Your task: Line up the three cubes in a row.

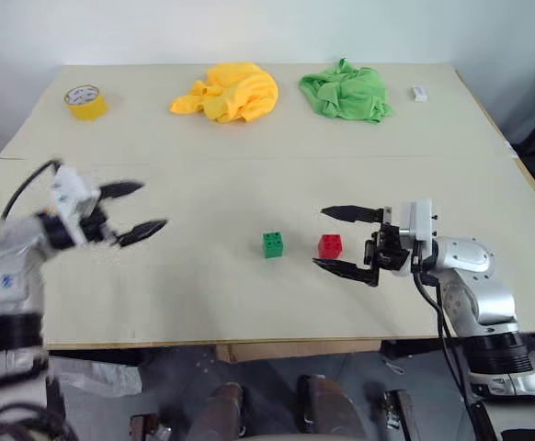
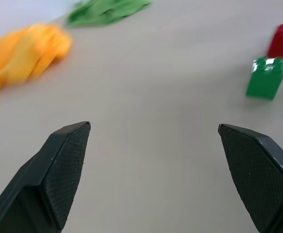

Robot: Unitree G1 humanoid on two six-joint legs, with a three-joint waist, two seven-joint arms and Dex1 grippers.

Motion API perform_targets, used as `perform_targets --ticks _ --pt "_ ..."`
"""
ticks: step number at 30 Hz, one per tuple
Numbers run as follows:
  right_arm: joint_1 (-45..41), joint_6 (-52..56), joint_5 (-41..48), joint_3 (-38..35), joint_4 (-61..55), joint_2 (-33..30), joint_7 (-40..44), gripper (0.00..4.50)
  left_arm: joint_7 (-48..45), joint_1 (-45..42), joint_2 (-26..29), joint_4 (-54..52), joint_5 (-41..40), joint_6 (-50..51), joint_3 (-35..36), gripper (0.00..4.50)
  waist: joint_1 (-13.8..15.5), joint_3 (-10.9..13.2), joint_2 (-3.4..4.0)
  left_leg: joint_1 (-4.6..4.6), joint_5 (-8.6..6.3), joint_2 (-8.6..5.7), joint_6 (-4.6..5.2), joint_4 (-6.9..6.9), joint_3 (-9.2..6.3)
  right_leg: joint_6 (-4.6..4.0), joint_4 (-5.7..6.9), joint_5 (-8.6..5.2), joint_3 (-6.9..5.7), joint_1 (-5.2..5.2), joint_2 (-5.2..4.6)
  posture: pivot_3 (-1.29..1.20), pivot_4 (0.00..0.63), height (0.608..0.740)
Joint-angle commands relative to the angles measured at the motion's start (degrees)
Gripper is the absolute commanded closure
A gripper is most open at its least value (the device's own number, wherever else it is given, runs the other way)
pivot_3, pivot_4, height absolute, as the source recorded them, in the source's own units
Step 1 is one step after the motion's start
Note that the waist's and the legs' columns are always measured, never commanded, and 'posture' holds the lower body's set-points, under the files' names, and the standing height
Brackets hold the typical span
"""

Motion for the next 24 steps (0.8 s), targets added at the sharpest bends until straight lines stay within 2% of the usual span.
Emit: perform_targets --ticks 1,6,9,12,16,20,24 --pt "-1.24 -1.21 0.25 0.06 -2.07 1.79 -1.03 0.0 11.74 10.97 -4.96 -9.5 -2.49 -1.73 12.43 0.03 0.31 0.01 -0.05 0.0 -0.01 0.0 0.0 0.02 -0.05 -0.02 -0.03 0.01 0.0 0.04 -0.01 0.0 0.15 0.74" --pt "-1.68 -0.54 0.63 0.81 -3.73 2.82 -1.16 0.0 23.48 26.51 -15.37 -15.54 -4.59 -2.35 22.42 0.03 1.75 -0.01 -0.16 0.05 -0.02 -0.02 0.0 0.08 -0.12 -0.07 -0.14 0.04 0.0 0.21 -0.05 0.0 0.15 0.74" --pt "-1.67 -0.25 0.41 1.14 -3.73 2.72 -1.08 0.0 29.86 30.04 -19.3 -15.01 -4.01 -3.47 24.95 0.03 2.61 -0.01 -0.17 0.09 -0.05 -0.05 0.03 0.08 -0.12 -0.07 -0.21 0.04 0.0 0.27 -0.07 0.0 0.15 0.74" --pt "-1.37 0.01 0.07 1.39 -3.52 2.25 -0.77 0.0 34.05 30.64 -20.84 -15.24 -3.81 -3.4 24.47 0.03 3.03 -0.05 -0.24 0.1 -0.05 -0.04 0.02 0.08 -0.17 -0.11 -0.32 0.02 -0.03 0.27 -0.06 0.0 0.15 0.74" --pt "-1.39 -1.24 -1.59 1.05 -2.36 2.24 -1.66 0.0 38.77 25.26 -20.45 -21.17 -5.39 1.59 19.22 0.03 3.03 -0.05 -0.24 0.1 -0.05 -0.05 0.01 0.08 -0.17 -0.11 -0.3 0.02 -0.02 0.27 -0.06 0.0 0.15 0.74" --pt "-1.32 -4.78 -4.29 -2.2 0.12 1.73 -5.42 0.0 50.55 11.74 -17.98 -27.11 -8.84 17.62 14.41 0.03 3.01 -0.12 -0.34 0.1 -0.03 -0.07 -0.02 0.09 -0.22 -0.13 -0.07 0.04 -0.04 0.27 -0.04 0.0 0.15 0.74" --pt "-0.49 -6.21 -5.15 -3.67 1.85 0.87 -6.64 0.0 58.68 1.85 -14.95 -22.23 -3.61 25.68 9.8 0.03 1.88 -0.16 -0.3 0.11 -0.04 -0.1 -0.03 0.03 -0.09 -0.12 0.02 0.04 0.03 0.15 0.02 0.0 0.15 0.74"
